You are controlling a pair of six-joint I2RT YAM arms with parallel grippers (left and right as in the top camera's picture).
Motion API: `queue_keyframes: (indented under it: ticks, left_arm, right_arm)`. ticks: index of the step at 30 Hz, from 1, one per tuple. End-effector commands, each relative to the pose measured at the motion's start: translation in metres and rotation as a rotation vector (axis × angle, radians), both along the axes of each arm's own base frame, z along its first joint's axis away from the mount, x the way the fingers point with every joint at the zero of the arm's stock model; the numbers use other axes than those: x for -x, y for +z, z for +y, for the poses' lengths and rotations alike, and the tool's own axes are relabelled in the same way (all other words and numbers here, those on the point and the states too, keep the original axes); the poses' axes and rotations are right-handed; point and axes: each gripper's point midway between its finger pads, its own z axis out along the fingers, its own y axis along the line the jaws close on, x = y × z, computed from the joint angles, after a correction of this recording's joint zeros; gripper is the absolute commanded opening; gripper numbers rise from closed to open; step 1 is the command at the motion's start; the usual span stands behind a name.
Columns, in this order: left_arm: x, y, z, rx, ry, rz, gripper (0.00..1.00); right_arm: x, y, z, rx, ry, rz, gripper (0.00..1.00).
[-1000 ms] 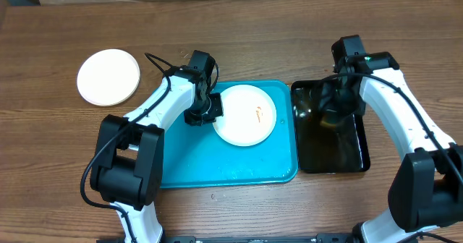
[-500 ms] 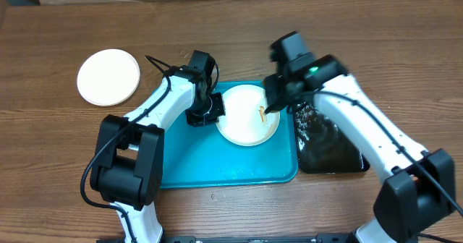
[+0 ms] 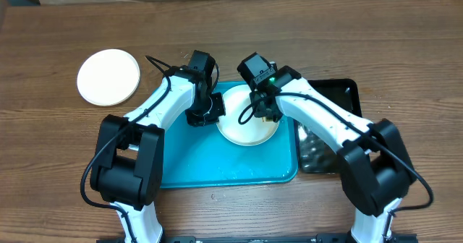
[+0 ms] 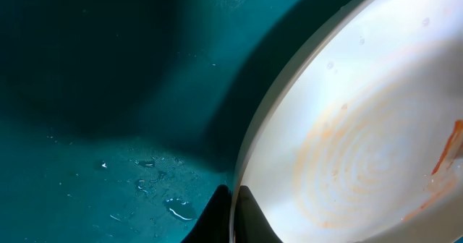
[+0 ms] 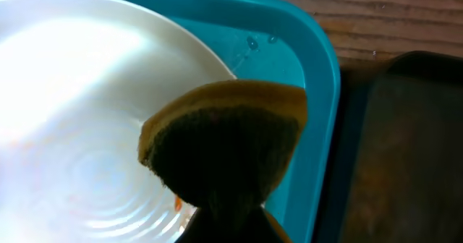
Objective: Clean dirty plates on tray and stack at the side
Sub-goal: 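Scrub the white plate with the sponge while the left gripper holds it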
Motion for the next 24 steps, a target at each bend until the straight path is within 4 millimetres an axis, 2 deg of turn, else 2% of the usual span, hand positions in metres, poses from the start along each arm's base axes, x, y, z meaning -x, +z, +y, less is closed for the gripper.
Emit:
queue_keyframes:
  ticks: [1, 9, 12, 14, 19, 24]
  left_arm:
    - [-0.004, 0.001, -0.003, 0.013, 0.017, 0.003, 0.05]
    - [-0.004, 0.001, -0.003, 0.013, 0.016, 0.004, 0.05]
    - [-0.004, 0.001, -0.003, 0.013, 0.016, 0.004, 0.04]
    - [-0.004, 0.001, -0.003, 0.012, 0.013, 0.003, 0.04]
    - [-0.005, 0.001, -0.003, 0.014, 0.013, 0.0, 0.05]
    - [-0.005, 0.001, -0.003, 0.014, 0.013, -0.001, 0.05]
  right_arm:
    - [-0.011, -0.011, -0.001, 0.017, -0.035, -0.013, 0.04]
    - [-0.001, -0.055, -0.001, 0.023, -0.125, 0.072, 0.04]
    - [0.01, -0.067, 0.011, -0.04, -0.116, 0.149, 0.04]
    - [0.022, -0.07, 0.029, -0.136, -0.101, 0.225, 0.04]
    - [0.037, -0.068, 0.054, -0.276, -0.074, 0.321, 0.04]
    - [0.047, -0.057, 0.085, -0.454, 0.025, 0.406, 0.04]
